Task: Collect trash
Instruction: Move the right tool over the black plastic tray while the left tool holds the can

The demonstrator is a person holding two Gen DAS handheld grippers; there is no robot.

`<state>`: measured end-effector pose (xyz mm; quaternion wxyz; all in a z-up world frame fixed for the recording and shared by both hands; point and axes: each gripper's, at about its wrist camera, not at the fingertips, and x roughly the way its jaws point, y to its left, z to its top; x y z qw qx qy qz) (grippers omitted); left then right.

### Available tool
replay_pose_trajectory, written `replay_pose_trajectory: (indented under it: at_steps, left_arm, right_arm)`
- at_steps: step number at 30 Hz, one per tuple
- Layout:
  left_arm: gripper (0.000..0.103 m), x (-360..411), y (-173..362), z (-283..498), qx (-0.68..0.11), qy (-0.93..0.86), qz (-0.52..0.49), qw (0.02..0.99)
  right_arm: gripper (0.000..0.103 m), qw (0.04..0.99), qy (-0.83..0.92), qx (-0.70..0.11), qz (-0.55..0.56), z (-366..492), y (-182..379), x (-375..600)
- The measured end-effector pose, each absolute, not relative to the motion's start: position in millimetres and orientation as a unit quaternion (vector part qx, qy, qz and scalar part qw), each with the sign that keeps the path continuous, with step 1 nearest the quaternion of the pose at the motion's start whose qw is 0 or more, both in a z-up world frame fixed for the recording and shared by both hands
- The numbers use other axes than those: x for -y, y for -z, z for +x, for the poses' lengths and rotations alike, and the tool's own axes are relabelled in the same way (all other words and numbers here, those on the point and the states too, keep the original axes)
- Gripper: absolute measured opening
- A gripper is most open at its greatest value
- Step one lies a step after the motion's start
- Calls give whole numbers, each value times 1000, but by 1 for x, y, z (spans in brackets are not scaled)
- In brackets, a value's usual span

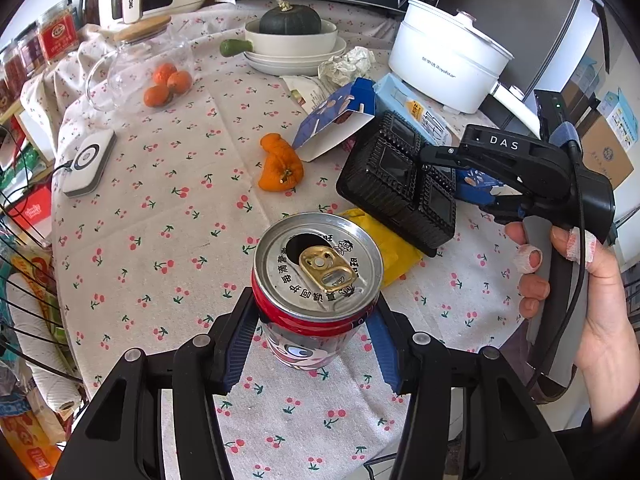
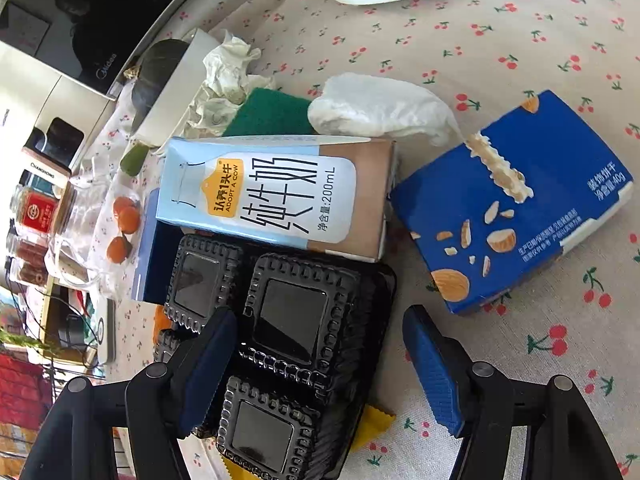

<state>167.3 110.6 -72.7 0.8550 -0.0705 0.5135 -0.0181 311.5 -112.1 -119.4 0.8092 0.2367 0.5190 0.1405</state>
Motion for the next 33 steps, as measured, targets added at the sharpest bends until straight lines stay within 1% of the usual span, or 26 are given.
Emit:
replay_pose_trajectory:
  at_steps: [1,4,6,7,8,9,13,15,16,17,18,19,20,23,26,33]
  left_arm:
    - [56,-110,73,168,-514,18,-70,855]
    - [56,-106,72,167,-512,20,-69,856]
    - [56,-105,70,167,-509,23,-70,858]
    - [56,-104,68,166,-507,24,-70,859]
    - [56,-102,67,166,-505,25,-71,860]
    - [56,-101,65,165,-503,27,-70,861]
    - [56,-94,61,164,-498,33,-73,863]
    - [56,-94,60,163,-497,34,-75,864]
    - [56,-95,59,162,-497,33,-73,864]
    - [56,-97,60,162,-497,30,-72,864]
    - [56,-99,60,162,-498,27,-71,864]
    - [56,-102,62,161,-499,24,-71,863]
    - [56,-106,63,161,-500,20,-73,863]
    - [56,-118,66,159,-502,10,-82,861]
    - [56,-126,66,157,-503,6,-84,860]
    - [56,-134,65,154,-502,10,-87,860]
  right_arm:
    - [55,811,-156,-511,238,311,118,112]
    - [50,816,-161,-514,211,308,111,109]
    - [48,817,-161,-517,197,303,107,110]
    - [37,817,-162,-517,195,301,104,112]
    - [3,817,-166,-516,194,298,100,114]
    - [10,817,-166,-519,190,295,97,117]
    - [10,824,-163,-518,158,285,87,126]
    - [12,820,-157,-526,160,281,87,135]
    - [18,817,-151,-532,162,279,86,140]
    - [34,814,-146,-537,164,278,86,144]
    - [46,813,-145,-539,166,275,84,146]
    - [67,814,-144,-538,166,273,82,147]
    - [74,816,-143,-535,162,271,79,146]
    - [75,825,-155,-530,123,266,72,127]
    - [76,824,-168,-534,85,265,78,99]
    - [75,808,-163,-554,115,279,114,75]
